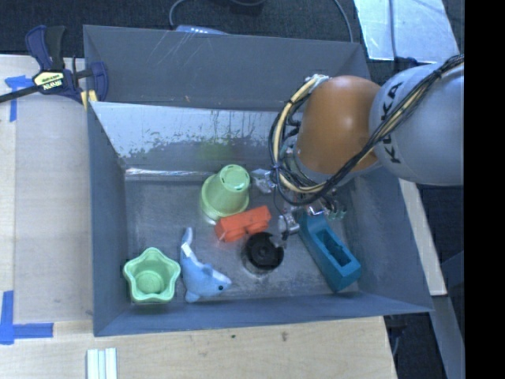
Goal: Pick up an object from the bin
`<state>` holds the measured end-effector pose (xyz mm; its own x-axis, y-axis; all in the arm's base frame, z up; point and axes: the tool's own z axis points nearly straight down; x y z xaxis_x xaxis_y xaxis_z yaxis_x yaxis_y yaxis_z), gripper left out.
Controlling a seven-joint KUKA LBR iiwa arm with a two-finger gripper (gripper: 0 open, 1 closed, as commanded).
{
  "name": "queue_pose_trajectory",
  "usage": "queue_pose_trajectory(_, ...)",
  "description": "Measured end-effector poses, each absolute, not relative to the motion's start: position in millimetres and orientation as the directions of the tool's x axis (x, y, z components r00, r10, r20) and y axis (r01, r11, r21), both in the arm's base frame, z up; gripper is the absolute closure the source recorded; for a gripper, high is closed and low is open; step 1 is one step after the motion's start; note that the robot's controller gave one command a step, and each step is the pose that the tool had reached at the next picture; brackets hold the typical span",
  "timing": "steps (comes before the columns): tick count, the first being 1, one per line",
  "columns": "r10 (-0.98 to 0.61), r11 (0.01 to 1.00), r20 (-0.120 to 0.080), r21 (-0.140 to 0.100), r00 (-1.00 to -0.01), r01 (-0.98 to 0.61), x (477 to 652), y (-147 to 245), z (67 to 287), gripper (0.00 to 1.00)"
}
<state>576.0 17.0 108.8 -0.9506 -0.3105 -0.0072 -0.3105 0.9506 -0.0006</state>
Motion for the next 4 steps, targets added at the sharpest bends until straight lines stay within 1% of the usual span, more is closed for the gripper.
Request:
queue_pose_trajectory(1,-0.439,0.899,-0.014,-0.011,-0.898,-0.439,590.8,30,96,0.00)
queue_pose_trajectory(2,-0.558,0.830,-0.006,-0.006,-0.830,-0.558,608.0,45,77,1.00)
queue_pose_trajectory(3,-0.558,0.830,-0.017,-0.007,-0.830,-0.558,608.0,47,74,0.00)
queue_pose_trajectory(4,-0.557,0.830,-0.016,-0.006,-0.830,-0.557,607.7,47,74,0.00)
